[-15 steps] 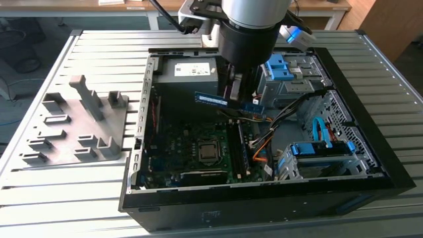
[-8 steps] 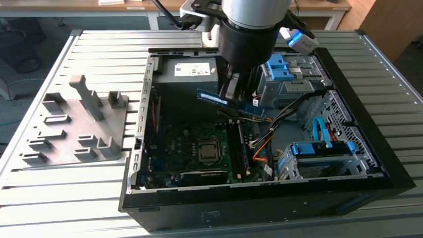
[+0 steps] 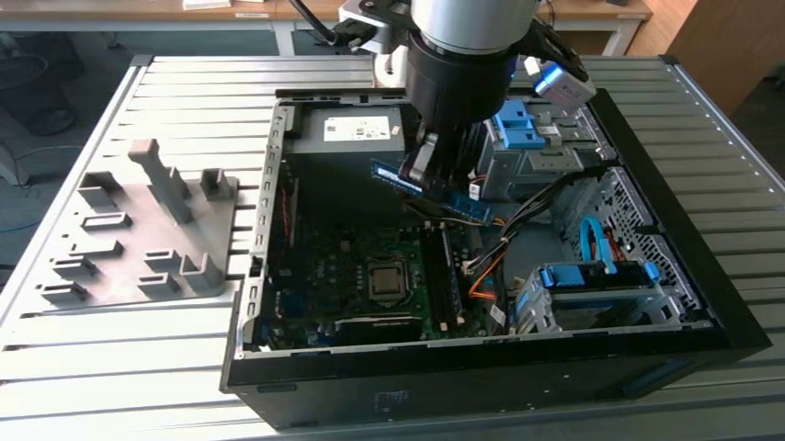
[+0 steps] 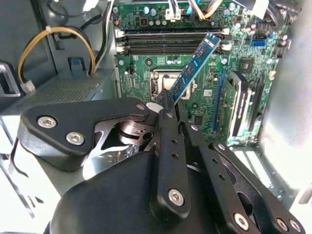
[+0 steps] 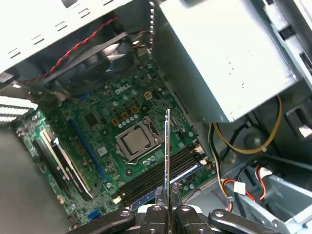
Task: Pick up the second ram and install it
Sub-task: 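Insert the second ram into the second slot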
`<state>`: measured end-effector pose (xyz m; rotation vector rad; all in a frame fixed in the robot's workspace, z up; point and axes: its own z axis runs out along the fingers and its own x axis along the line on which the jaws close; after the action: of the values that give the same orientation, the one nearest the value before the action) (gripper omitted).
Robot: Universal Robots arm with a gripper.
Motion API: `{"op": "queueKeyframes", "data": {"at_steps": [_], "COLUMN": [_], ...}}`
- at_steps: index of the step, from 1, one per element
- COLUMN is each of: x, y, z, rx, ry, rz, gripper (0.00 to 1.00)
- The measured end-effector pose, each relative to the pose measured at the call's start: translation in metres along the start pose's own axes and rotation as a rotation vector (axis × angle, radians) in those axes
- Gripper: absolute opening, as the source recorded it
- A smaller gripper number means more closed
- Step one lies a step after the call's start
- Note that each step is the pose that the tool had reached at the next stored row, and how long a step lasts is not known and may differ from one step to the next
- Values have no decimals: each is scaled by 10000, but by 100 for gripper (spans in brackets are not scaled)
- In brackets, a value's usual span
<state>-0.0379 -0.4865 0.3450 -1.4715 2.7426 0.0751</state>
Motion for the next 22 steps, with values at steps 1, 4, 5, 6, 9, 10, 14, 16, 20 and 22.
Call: {"op": "queueKeyframes", "data": {"at_steps": [1, 4, 5, 6, 9, 10, 14, 16, 20, 22], "x": [0, 0, 0, 0, 0, 0, 0, 0, 1, 1], "y": [0, 0, 0, 0, 0, 0, 0, 0, 0, 0], "z": [0, 2, 3, 3, 5, 5, 7, 8, 10, 10], "rx": [7, 31, 39, 47, 69, 77, 104, 118, 145, 159], "ry": [-4, -19, -24, -28, -43, -47, -64, -73, -91, -99], "rz": [165, 660, 817, 977, 1462, 1614, 2190, 2488, 3055, 3341], "gripper": [14, 14, 14, 14, 14, 14, 14, 14, 14, 14]}}
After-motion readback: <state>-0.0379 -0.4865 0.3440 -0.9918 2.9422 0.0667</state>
